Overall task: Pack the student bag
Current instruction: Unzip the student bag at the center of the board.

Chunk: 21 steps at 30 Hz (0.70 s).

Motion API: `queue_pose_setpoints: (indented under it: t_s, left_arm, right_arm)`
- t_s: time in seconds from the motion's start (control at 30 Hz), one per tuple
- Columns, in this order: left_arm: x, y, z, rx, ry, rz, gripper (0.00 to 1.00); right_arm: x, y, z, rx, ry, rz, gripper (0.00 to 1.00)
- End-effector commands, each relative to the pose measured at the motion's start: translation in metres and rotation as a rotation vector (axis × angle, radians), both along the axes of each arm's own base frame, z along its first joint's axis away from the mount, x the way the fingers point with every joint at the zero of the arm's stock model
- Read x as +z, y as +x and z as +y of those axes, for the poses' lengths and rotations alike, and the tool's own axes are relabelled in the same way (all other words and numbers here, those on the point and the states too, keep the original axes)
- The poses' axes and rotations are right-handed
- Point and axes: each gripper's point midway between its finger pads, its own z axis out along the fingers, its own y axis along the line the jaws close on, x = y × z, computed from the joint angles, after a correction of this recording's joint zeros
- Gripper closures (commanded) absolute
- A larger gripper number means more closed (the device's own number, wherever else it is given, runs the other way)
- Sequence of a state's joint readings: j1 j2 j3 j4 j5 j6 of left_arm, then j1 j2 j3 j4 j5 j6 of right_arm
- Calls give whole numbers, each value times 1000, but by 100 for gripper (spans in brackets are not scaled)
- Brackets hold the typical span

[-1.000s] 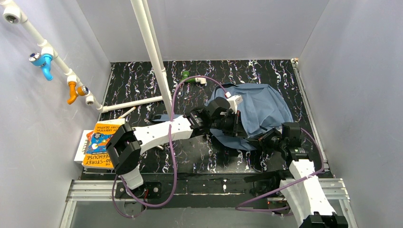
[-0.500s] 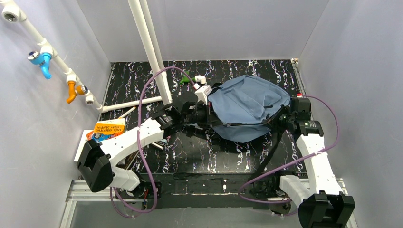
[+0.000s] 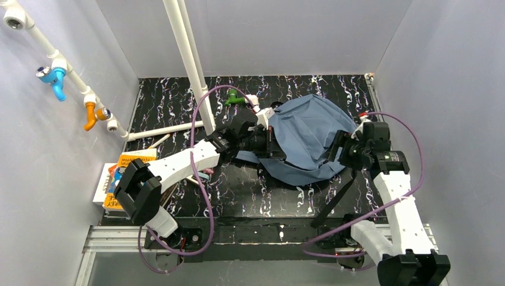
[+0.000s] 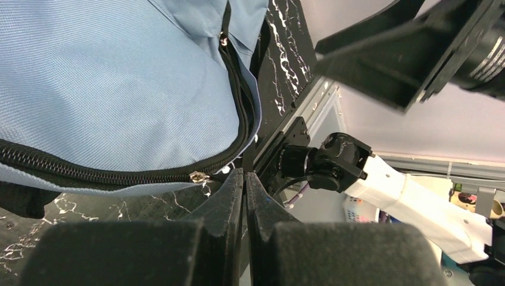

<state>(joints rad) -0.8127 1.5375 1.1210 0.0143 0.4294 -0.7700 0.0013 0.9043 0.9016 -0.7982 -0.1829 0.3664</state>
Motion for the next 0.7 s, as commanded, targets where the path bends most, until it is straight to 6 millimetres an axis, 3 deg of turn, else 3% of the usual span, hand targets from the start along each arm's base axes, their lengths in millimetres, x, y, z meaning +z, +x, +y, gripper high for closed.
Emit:
queue_pose_setpoints:
  t_s: [0.0,0.1,0.17,0.23,0.37,0.53,0.67]
  left_arm:
    - [41,4,-12,-36,-99,-52,100]
    - [41,4,-15,-35,-103,-21,100]
    - [45,5,-20,-42,-116,-3,100]
    - [44,7,-22,-40,-115,6,100]
    - [40,10,-24,-21,-112,26,100]
    - [39,9,-32,-32,-117,54,100]
    - [40,5,-40,-43,-119,56,100]
  right_arm:
    - [14,-18,34,199,-19,-54,19]
    - [15,-21,67,255,67,-49,18]
    - [17,-28,102,300,220,-37,18]
    - [19,-29,120,242,350,-36,17]
    - [18,-29,126,73,489,-17,17]
    - [-6,-42,135,11,602,101,17]
    - [-5,-46,140,-40,726,111,18]
